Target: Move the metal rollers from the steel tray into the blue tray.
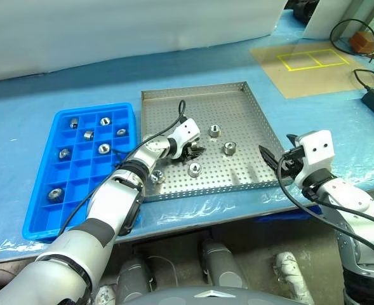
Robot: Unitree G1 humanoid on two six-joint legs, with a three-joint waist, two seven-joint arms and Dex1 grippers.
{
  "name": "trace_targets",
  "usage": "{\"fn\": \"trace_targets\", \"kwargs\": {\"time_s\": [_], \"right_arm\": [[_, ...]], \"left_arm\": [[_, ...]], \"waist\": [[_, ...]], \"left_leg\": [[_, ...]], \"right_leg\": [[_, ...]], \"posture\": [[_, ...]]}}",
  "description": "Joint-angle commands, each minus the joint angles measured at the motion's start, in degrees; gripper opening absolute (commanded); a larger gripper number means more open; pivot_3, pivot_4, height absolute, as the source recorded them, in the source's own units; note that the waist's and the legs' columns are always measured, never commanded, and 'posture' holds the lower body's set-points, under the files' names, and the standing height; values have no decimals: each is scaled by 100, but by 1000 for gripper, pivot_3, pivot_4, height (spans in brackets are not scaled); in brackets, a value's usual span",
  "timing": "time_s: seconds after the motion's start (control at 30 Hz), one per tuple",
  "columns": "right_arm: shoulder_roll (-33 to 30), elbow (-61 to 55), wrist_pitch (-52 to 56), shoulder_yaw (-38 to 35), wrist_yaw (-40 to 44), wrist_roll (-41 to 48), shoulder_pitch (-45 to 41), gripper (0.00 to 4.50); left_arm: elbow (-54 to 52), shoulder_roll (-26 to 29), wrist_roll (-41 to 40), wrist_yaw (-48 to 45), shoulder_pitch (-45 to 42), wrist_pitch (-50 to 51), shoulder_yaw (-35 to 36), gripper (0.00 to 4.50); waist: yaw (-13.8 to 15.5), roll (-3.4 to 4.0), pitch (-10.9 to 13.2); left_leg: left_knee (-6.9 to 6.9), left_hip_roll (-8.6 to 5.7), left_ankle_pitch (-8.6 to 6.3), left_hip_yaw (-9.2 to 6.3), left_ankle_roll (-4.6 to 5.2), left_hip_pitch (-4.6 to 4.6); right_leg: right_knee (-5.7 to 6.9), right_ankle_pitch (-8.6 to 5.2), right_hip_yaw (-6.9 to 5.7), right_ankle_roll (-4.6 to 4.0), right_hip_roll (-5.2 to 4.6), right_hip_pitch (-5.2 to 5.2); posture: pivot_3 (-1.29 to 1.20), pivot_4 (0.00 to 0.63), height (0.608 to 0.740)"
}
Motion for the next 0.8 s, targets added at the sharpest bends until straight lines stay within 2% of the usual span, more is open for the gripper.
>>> {"fn": "trace_targets", "kwargs": {"time_s": [0.03,0.13,0.17,0.23,0.33,0.4,0.53,0.63,0.8], "right_arm": [[-30,-91,-92,3,3,22,-55,4070],[-30,-100,-90,29,5,16,-38,4070],[-33,-109,-82,22,6,21,-27,4070],[-34,-126,-68,5,9,33,-9,4070],[-32,-132,-64,5,5,30,9,4070],[-21,-134,-60,12,-5,31,9,4070],[0,-148,-61,51,-13,30,21,4070],[-8,-145,-50,93,-5,30,-9,4070],[-101,-89,-37,179,100,73,-178,4070]], "left_arm": [[42,73,73,-53,77,52,32,2426],[10,43,-83,-430,117,15,157,1863],[13,44,41,-227,131,10,79,1740],[19,49,196,-111,169,-10,-24,1753],[-12,54,101,-594,234,-70,32,1753],[2,72,292,-16,204,-57,-60,1753],[-4,111,248,-131,201,-86,-19,1753],[-59,163,237,186,164,-211,40,1753],[-343,245,-394,-408,-16,-335,588,1753]], "waist": [[0,0,0],[0,0,0],[1,0,0],[8,0,0],[6,0,0],[8,0,0],[7,0,0],[6,0,0],[16,0,1]], "left_leg": [[0,1,0,0,0,0],[-1,1,1,0,4,-2],[-1,1,0,0,4,-2],[-2,2,0,0,6,-2],[-2,2,-1,0,6,-2],[-2,1,-2,0,7,-1],[-2,-7,-12,0,-5,1],[-1,-8,-13,0,-5,3],[-2,-8,-12,0,-3,-23]], "right_leg": [[0,0,-1,0,0,0],[-1,0,0,0,0,-2],[-1,0,0,0,0,-3],[-2,0,-1,0,0,-2],[-2,0,-1,0,-5,-2],[-2,0,-1,0,-8,-1],[-2,-1,-2,1,-17,4],[-2,-1,-1,1,-18,5],[-1,-1,-2,1,-18,-22]], "posture": [[-597,150,740],[-595,150,740],[-595,150,740],[-595,150,740],[-595,150,740],[-594,150,740],[-584,150,740],[-579,150,740],[-540,150,740]]}}
